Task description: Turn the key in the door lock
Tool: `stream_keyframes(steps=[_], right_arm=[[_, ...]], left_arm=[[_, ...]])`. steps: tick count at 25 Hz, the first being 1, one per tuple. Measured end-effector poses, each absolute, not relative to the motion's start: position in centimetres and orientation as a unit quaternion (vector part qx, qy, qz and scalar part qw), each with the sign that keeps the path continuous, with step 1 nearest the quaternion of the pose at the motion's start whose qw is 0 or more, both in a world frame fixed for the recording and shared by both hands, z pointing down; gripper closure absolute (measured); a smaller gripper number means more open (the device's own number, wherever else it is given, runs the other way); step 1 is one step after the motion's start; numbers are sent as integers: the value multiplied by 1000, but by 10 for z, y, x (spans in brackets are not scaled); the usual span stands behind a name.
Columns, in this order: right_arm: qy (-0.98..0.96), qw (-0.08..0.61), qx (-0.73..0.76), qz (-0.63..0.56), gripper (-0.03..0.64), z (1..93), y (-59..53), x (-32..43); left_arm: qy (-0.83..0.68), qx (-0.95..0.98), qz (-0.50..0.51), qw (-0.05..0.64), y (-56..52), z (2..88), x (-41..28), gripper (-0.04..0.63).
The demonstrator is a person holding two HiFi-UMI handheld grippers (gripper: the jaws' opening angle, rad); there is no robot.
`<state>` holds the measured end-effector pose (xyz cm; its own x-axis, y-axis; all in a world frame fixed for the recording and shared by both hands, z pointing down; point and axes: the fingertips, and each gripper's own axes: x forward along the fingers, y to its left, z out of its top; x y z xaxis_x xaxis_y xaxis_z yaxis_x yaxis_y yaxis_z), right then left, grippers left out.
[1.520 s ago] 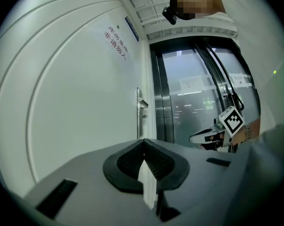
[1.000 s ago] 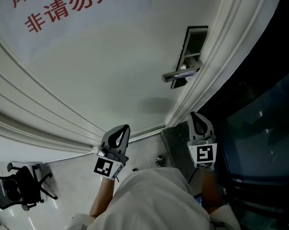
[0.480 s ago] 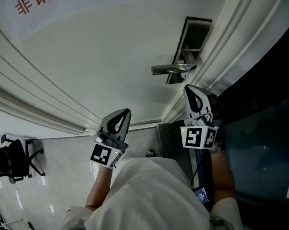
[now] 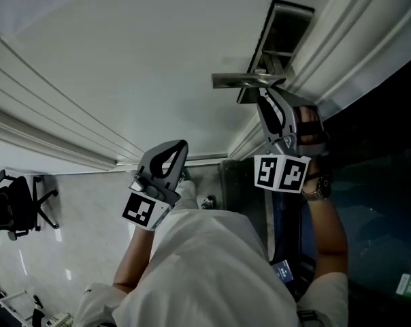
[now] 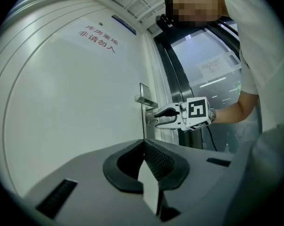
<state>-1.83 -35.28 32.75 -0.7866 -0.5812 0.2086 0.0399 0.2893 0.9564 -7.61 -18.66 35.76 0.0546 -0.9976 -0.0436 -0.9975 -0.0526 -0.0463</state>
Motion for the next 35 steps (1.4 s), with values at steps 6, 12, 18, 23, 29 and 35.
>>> stream_keyframes(steps=[6,12,18,23,29,35], right_arm=[[-763,251,227,-550,496,325,-364,-25],[-790,221,267,-505,506,322,-366,-24],[-833,206,283,-428,514,320,-367,-24],[-841,201,295,-406,534,319,-366,-23],[-848,185,311,-386,600,317,-367,-23],[-911,110,326,-226,600,311,-371,-23]], left_arm=[[694,-720,-3,21,-184,364,-83,591],[696,-718,-5,13,-184,370,-81,592],[698,-716,-4,6,-180,375,-77,592],[697,-717,-3,18,-178,368,-73,592],[706,-708,-1,14,-169,369,-79,592],[704,-710,-5,13,-165,375,-76,592]])
